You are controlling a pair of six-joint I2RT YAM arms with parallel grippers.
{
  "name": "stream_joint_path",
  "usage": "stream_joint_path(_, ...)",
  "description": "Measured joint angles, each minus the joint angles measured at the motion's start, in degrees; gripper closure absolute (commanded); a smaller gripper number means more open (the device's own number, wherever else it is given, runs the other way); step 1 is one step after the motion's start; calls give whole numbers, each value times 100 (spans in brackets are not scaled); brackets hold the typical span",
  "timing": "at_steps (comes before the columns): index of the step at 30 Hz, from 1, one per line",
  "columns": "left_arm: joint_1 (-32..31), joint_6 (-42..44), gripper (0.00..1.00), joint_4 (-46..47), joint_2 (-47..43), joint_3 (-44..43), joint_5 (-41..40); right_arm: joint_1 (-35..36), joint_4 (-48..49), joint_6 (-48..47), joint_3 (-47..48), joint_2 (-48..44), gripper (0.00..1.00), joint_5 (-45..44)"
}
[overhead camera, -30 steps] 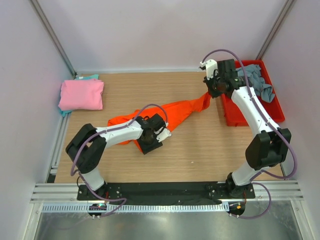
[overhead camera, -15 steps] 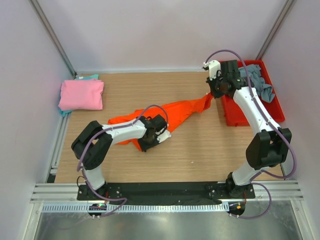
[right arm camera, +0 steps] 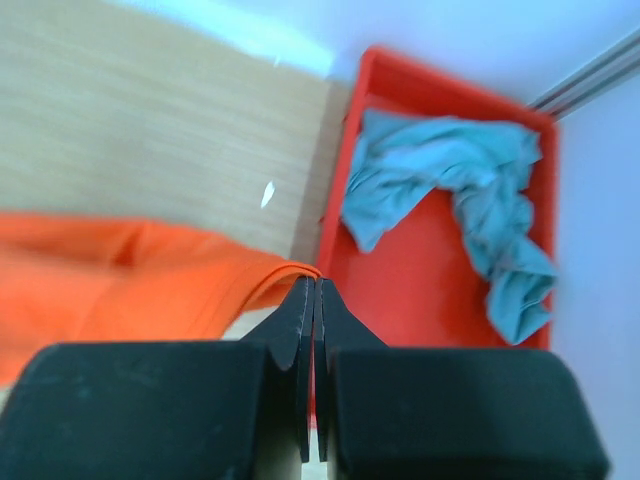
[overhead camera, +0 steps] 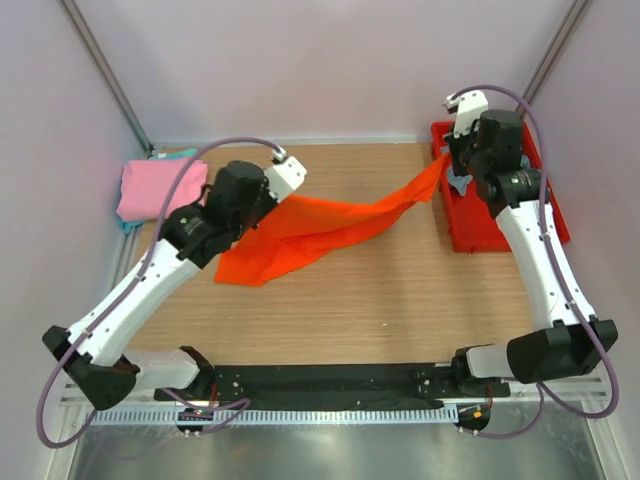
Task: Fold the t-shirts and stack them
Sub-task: Flatten the tshirt out
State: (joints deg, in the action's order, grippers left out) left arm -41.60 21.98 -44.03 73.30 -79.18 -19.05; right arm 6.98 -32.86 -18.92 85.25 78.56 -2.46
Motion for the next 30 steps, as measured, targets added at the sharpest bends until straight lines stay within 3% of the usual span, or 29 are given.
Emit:
stream_joint_path(5, 236, 518, 100, 498, -304, -538, -811, -26, 315, 247, 380, -350, 99, -304)
stream_joint_path(12, 505, 949, 100, 809, 55, -1137, -1377, -46, 527, 476, 935, -940, 99, -466)
stream_joint_path(21, 560, 1261, 100, 1167, -55, -2793, -1497, -46, 570, 492, 1818, -1565, 99, -74)
stream_joint_path(30, 562, 1307, 100, 1187, -328, -3254, -1373, -46, 391, 603, 2564, -1720, 99, 660)
